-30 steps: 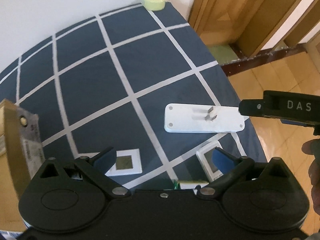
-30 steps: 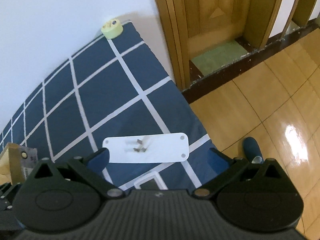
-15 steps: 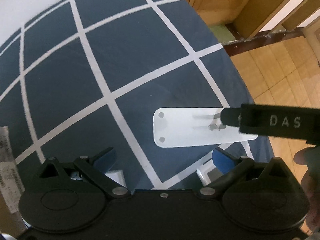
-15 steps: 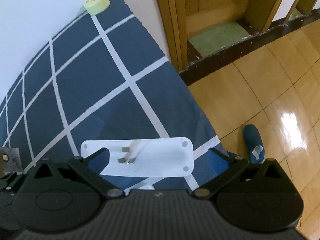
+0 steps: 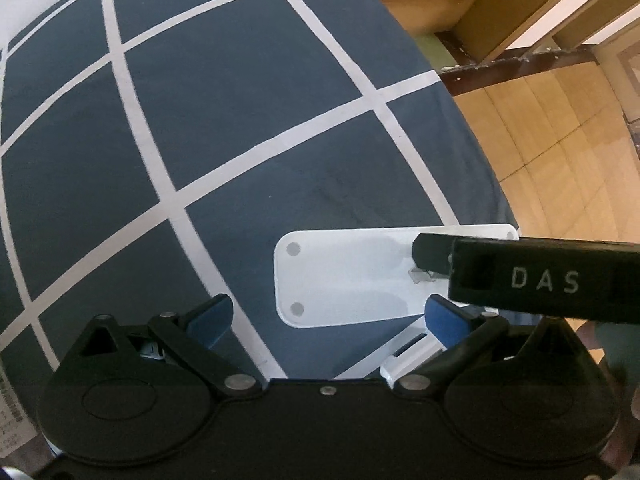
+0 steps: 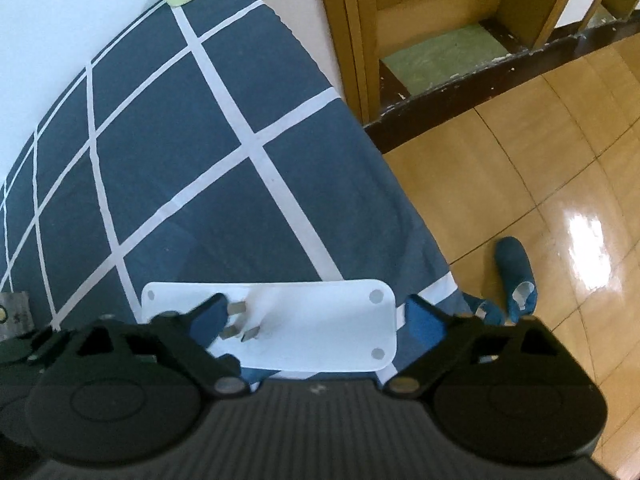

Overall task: Organize objects
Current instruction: 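Lower the right gripper onto the white power strip and close it, then lift the power strip with the right gripper and carry it over the box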

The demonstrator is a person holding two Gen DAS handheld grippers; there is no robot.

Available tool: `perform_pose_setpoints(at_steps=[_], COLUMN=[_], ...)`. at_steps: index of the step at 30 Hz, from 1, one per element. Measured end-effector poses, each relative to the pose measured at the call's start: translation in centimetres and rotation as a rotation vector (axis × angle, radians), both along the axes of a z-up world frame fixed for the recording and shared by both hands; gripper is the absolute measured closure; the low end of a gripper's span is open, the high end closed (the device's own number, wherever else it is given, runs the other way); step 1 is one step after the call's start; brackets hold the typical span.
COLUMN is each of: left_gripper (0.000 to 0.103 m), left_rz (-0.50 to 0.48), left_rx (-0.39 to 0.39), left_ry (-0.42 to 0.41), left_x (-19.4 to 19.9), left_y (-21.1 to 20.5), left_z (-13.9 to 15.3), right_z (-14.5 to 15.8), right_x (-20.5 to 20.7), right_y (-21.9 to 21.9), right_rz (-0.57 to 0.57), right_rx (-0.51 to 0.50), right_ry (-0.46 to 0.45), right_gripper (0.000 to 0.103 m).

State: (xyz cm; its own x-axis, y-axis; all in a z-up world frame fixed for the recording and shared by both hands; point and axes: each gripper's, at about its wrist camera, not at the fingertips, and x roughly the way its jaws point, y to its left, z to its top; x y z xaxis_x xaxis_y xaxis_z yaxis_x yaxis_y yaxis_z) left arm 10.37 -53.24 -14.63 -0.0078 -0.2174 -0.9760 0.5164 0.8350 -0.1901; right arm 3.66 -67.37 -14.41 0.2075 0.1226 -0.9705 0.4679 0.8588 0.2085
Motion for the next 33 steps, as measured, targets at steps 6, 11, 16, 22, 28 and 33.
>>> perform_pose_setpoints(at_steps=[6,11,16,22,28,33], left_gripper=[0.0,0.003,0.01,0.021,0.022,0.022], left_rz=[0.002,0.004,0.005,0.007,0.013,0.029], left_rx=[-0.01,-0.021,-0.036,-0.052,-0.038,-0.036], left_ry=[0.01,0.016,0.023,0.037,0.032,0.012], left_x=[0.5,0.6,0.3,0.3,0.1,-0.2], left_y=[-0.2,0.1,0.2,-0.1,-0.2,0.2], left_z=[-0.5,-0.5,-0.3,0.1,0.5,1.3], right_z=[-0.4,-0.4,-0.3,-0.3,-0.2,0.6], right_x=[0.1,-0.1,-0.2,-0.3,-0.6,-0.7], right_y=[-0.3,-0.1,-0.2,-0.3,-0.1,0.2], right_rz=[-0.008,-0.005,-0.002,0.001,0.01,0.028], right_rx=[0.031,0.028,0.029,0.027,0.036,0.039], right_ry=[0.005,0.0,-0.001,-0.002,-0.006,-0.024], right_gripper=[0.014,0.015,0.015,0.015,0.015,0.015])
